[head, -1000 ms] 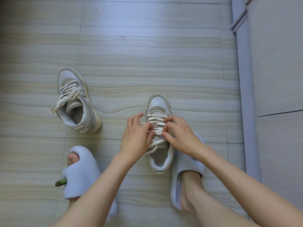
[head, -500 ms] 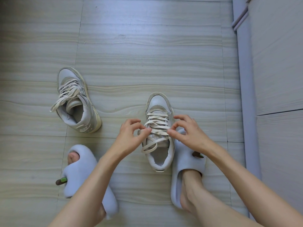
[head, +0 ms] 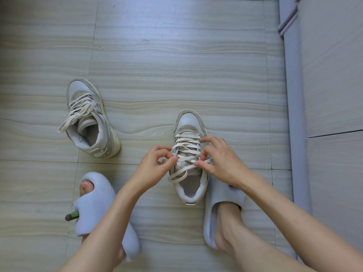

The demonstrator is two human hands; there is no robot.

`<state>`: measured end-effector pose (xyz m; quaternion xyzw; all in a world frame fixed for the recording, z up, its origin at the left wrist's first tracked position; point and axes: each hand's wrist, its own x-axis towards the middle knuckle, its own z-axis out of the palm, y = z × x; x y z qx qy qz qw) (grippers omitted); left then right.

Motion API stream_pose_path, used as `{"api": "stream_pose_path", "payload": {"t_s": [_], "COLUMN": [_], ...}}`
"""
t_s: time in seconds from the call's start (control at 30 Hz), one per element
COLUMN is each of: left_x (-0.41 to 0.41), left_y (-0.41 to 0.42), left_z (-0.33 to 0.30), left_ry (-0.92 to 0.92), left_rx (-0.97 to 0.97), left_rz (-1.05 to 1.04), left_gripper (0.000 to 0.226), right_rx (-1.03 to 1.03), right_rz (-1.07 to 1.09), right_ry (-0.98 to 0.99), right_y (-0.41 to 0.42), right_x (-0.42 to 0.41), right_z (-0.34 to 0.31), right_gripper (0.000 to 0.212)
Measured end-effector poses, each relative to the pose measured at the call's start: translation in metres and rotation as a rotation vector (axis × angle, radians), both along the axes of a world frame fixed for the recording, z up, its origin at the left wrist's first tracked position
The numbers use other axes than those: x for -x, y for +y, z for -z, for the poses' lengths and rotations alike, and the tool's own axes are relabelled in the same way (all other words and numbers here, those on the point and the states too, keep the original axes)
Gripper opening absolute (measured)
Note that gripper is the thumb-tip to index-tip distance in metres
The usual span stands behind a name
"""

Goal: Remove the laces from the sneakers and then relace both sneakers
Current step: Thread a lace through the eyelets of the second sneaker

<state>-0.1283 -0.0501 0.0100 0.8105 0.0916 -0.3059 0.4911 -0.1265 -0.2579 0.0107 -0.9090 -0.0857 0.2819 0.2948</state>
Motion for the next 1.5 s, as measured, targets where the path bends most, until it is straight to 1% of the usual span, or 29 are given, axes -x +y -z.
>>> {"api": "stream_pose_path", "payload": {"t_s": [0.07, 0.13, 0.27, 0.37, 0.43, 0.5, 0.57, 0.7, 0.77, 0.87, 0.93, 1.07, 1.13, 1.23, 1.3, 1.4, 1.43, 1.5], "left_x": [-0.001, -0.002, -0.001, 0.0, 0.0, 0.0, -0.001, -0.005, -0.007, -0.009, -0.008, -0.004, -0.002, -0.002, -0.003, -0.004, -0.004, -0.003], "left_y": [0.0, -0.001, -0.002, 0.001, 0.002, 0.001, -0.002, -0.011, -0.011, -0.007, -0.004, -0.001, 0.0, 0.0, 0.0, 0.002, 0.002, 0.003], "left_z": [-0.001, -0.002, -0.001, 0.001, 0.001, 0.001, 0.0, 0.0, 0.0, 0.001, 0.002, 0.004, 0.005, 0.007, 0.008, 0.009, 0.01, 0.01], "left_ry": [0.023, 0.053, 0.087, 0.11, 0.118, 0.107, 0.083, 0.03, 0.025, 0.074, 0.11, 0.176, 0.21, 0.236, 0.242, 0.249, 0.255, 0.269], "left_rx": [0.055, 0.089, 0.11, 0.106, 0.106, 0.1, 0.083, -0.073, -0.086, -0.036, 0.028, 0.178, 0.222, 0.237, 0.239, 0.249, 0.258, 0.283], "left_rz": [-0.048, -0.083, -0.114, -0.122, -0.133, -0.138, -0.135, -0.007, 0.008, -0.018, -0.057, -0.149, -0.192, -0.218, -0.216, -0.228, -0.234, -0.245], "left_gripper": [0.022, 0.022, 0.025, 0.026, 0.028, 0.027, 0.025, 0.022, 0.017, 0.017, 0.02, 0.026, 0.024, 0.023, 0.022, 0.022, 0.023, 0.023], "right_rx": [0.038, 0.024, -0.195, -0.304, -0.34, -0.319, -0.251, -0.1, -0.055, -0.018, -0.032, -0.099, -0.123, -0.205, -0.202, -0.147, -0.147, -0.164], "right_rz": [-0.039, -0.033, 0.175, 0.306, 0.348, 0.341, 0.307, 0.146, 0.07, 0.032, 0.041, 0.126, 0.168, 0.279, 0.253, 0.13, 0.117, 0.159], "right_ry": [-0.001, 0.022, 0.176, 0.315, 0.356, 0.338, 0.28, 0.181, 0.143, 0.111, 0.109, 0.139, 0.132, 0.136, 0.131, 0.083, 0.077, 0.083], "right_y": [0.004, 0.006, -0.002, -0.018, -0.024, -0.023, -0.017, -0.004, 0.0, 0.001, 0.0, 0.002, 0.002, 0.003, 0.001, -0.005, -0.008, -0.011], "right_x": [-0.002, -0.004, -0.005, -0.001, 0.002, 0.003, 0.002, -0.004, -0.004, -0.004, -0.003, -0.001, -0.002, -0.004, -0.004, 0.0, 0.002, 0.006], "right_z": [0.0, 0.001, -0.005, -0.006, -0.005, -0.003, 0.001, 0.005, 0.006, 0.005, 0.004, 0.004, 0.006, 0.005, 0.006, 0.008, 0.009, 0.01], "right_gripper": [0.02, 0.019, 0.027, 0.026, 0.024, 0.022, 0.02, 0.025, 0.024, 0.018, 0.019, 0.024, 0.021, 0.012, 0.018, 0.024, 0.024, 0.025]}}
